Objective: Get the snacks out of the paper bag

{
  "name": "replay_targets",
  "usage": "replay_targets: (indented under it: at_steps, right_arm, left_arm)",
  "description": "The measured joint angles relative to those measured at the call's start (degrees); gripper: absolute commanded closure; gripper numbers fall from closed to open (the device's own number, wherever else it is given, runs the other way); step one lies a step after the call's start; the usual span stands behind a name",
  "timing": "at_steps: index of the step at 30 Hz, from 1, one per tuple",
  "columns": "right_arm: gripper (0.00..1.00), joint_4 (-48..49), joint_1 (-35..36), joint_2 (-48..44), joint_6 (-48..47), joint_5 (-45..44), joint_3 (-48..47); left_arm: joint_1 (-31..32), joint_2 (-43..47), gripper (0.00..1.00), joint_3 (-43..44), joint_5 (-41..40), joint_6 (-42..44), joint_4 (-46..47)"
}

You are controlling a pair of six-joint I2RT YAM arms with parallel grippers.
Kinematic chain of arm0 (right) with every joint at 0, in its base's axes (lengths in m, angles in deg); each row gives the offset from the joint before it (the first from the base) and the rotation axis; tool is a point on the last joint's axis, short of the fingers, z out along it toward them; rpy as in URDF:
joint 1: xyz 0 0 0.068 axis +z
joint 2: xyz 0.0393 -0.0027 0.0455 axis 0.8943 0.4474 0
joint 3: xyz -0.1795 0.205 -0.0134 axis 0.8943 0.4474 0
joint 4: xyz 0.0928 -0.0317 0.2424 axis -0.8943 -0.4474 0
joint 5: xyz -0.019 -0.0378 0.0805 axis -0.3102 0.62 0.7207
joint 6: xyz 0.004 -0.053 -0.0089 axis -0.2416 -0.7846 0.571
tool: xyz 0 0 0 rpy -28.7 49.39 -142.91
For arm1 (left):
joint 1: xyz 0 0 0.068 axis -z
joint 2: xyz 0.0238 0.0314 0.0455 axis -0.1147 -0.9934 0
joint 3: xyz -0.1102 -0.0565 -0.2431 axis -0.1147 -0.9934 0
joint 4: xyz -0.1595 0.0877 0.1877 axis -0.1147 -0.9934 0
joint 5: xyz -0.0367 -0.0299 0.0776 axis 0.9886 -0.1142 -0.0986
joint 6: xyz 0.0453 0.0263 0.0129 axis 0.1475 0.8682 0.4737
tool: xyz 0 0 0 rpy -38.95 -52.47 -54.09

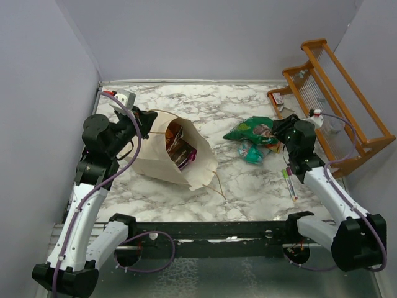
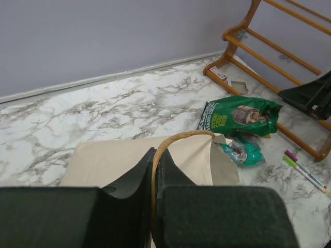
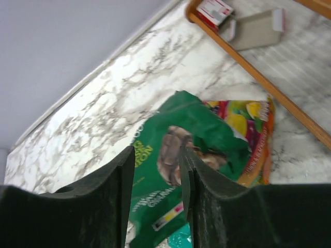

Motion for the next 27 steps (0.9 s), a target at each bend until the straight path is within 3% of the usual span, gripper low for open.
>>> replay_targets:
  at_steps: [6,12,15,22,27]
  right_arm:
    - [0.57,1.05,0.00,-1.84,-7.37,12.02,-3.13]
    - [0.58,9.81,0.26,-1.57,-10.69,37.09,-2.99]
    - [0.58,14.64,4.72,0.37,-9.81,45.16,-3.32]
    - [0.58,13.68,27.61,7.82,-11.56,42.60,-9.64]
    - [0.58,14.01,34.99,12.24,-10.38,34.42,-12.04]
  left_arm:
    - [0.00,0.00,1.00,-0.15,0.00,0.02,0.85]
    - [0.00,0.00,1.00,-0.15,-0.02,0.04,1.14]
    - [0.00,0.00,1.00,-0.15,-0.04,0.04,1.22]
    - [0.00,-0.04,1.00,-0.15,-0.22,0.00,1.25]
    - [0.00,-0.04,1.00,-0.15,-0.26,0.02,1.20]
